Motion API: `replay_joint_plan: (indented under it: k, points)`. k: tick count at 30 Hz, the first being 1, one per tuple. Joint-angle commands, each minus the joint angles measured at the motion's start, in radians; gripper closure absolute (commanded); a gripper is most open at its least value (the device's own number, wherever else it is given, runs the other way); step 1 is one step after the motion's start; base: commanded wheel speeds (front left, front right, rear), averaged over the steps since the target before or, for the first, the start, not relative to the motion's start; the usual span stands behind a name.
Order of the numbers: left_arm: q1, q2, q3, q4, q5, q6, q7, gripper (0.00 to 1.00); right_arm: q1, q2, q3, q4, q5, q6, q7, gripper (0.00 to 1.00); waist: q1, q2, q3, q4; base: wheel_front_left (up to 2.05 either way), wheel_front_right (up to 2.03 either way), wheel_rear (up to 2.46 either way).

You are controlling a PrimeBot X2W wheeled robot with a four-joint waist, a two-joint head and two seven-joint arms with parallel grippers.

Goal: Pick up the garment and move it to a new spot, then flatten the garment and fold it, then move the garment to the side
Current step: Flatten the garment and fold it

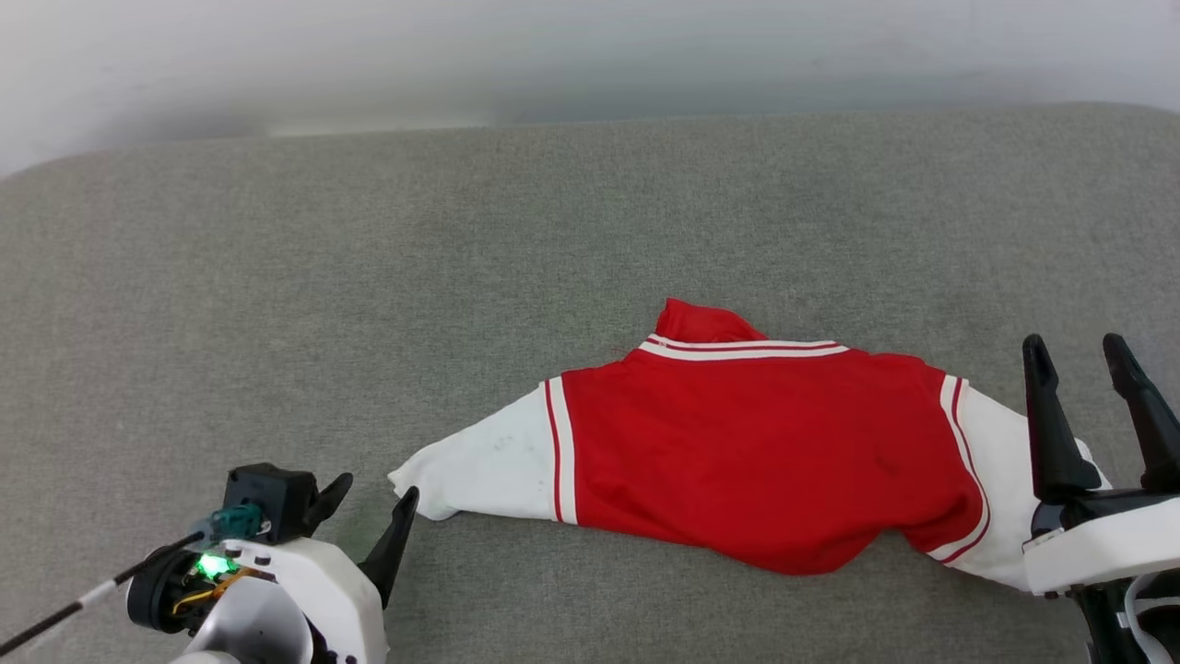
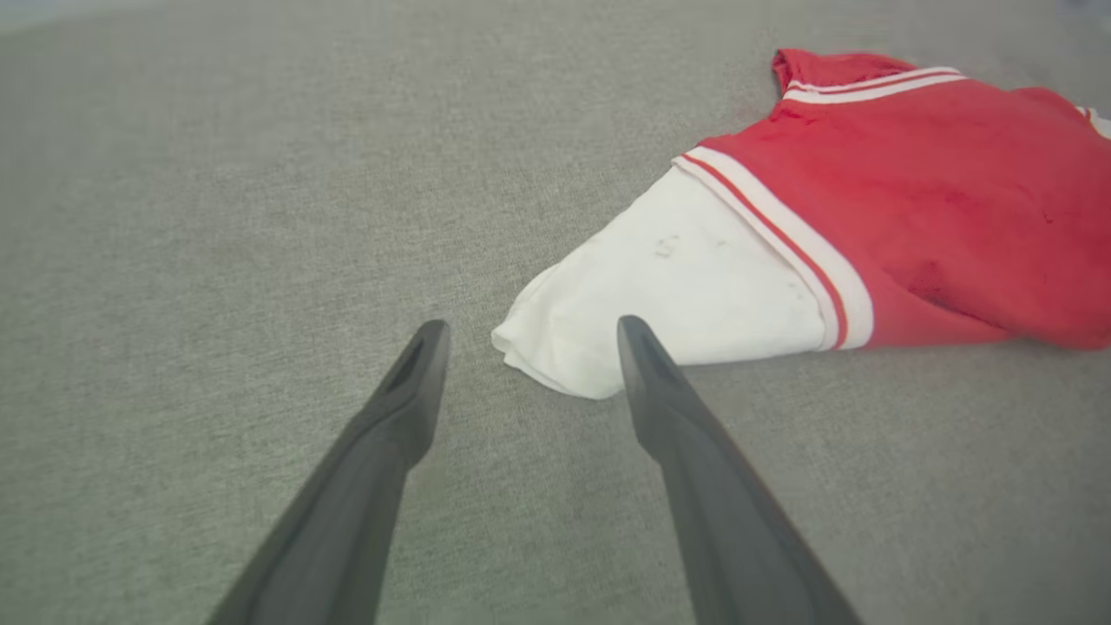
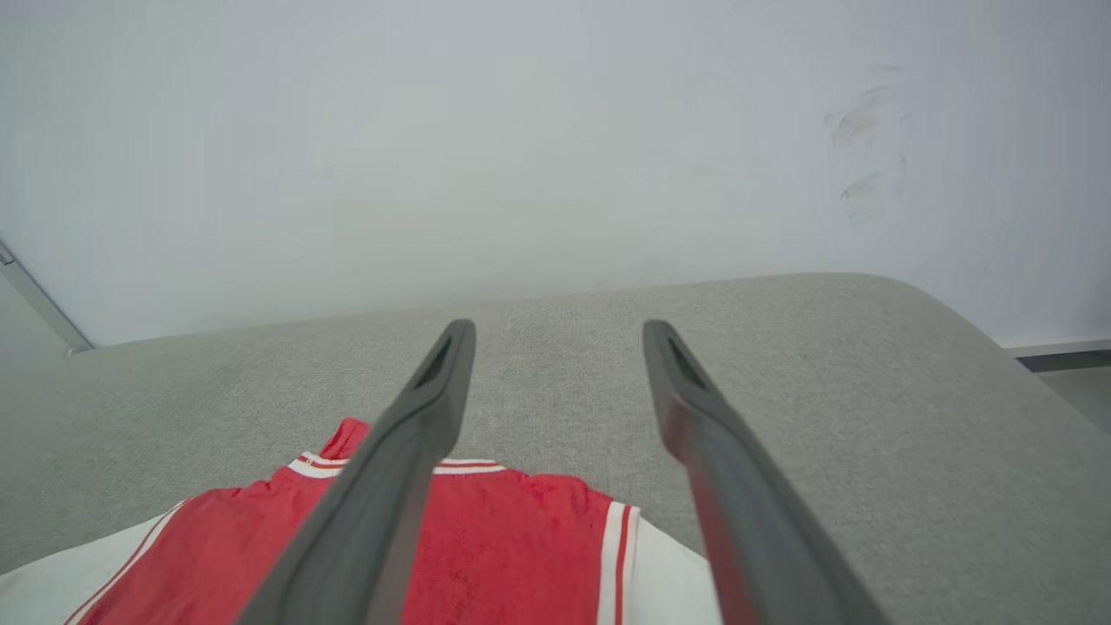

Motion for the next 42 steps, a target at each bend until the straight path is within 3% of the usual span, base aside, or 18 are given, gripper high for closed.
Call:
replay_joint_plan:
  k: [1, 6, 14, 17, 18, 19, 24, 30, 36, 42]
  points:
    - [-0.021, 0.006, -0.004, -0.011, -0.006, 0.007, 0.035, 0.00, -0.001, -0.007, 0.005, 0.005, 0.003, 0.000, -0.016, 0.00, 0.0000, 0.0000, 0.023, -0.015, 0.00, 0.00, 0.00]
    - [-0.055, 0.026, -0.006, -0.006, -0.023, 0.023, 0.164, 0.00, -0.006, -0.002, 0.017, 0.031, -0.003, 0.000, -0.048, 0.00, 0.0000, 0.0000, 0.069, -0.034, 0.00, 0.00, 0.00]
    - [-0.118, 0.057, -0.006, 0.070, -0.007, 0.041, 0.234, 0.00, -0.035, 0.004, 0.036, 0.063, -0.023, 0.000, -0.080, 0.00, 0.0000, 0.0000, 0.127, -0.053, 0.00, 0.00, 0.00]
    - [-0.122, 0.071, -0.035, 0.111, -0.001, 0.027, 0.269, 0.00, -0.045, 0.006, 0.035, 0.067, -0.033, 0.000, -0.086, 0.00, 0.0000, 0.0000, 0.142, -0.056, 0.00, 0.00, 0.00]
    - [-0.121, 0.074, -0.046, 0.122, -0.001, 0.026, 0.277, 0.55, -0.044, 0.007, 0.034, 0.069, -0.036, 0.000, -0.088, 0.00, 0.0000, 0.0000, 0.144, -0.057, 0.00, 0.00, 0.00]
    - [-0.118, 0.072, -0.054, 0.133, -0.010, 0.020, 0.283, 1.00, -0.043, 0.007, 0.034, 0.071, -0.039, 0.000, -0.088, 0.00, 0.0000, 0.0000, 0.146, -0.058, 0.00, 0.00, 0.00]
    - [-0.106, 0.071, -0.070, 0.155, -0.032, 0.011, 0.259, 1.00, -0.042, -0.008, 0.036, 0.082, -0.065, 0.000, -0.083, 0.00, 0.0000, 0.0000, 0.136, -0.060, 0.00, 0.00, 0.00]
    - [-0.111, 0.071, -0.019, 0.124, 0.007, 0.062, 0.116, 1.00, -0.016, -0.047, 0.034, 0.104, -0.095, 0.000, 0.033, 0.00, 0.0000, 0.0000, 0.080, -0.051, 0.00, 0.00, 0.00]
    - [-0.079, 0.096, 0.004, 0.011, 0.032, 0.080, 0.050, 1.00, 0.005, -0.126, 0.021, 0.092, -0.096, 0.000, 0.282, 0.00, 0.0000, 0.0000, 0.043, -0.030, 0.00, 0.00, 0.00]
    - [-0.034, 0.133, 0.008, -0.170, 0.033, 0.068, 0.049, 1.00, -0.001, -0.213, -0.003, 0.070, -0.050, 0.000, 0.559, 0.00, 0.0000, 0.0000, 0.051, 0.004, 0.00, 0.00, 0.00]
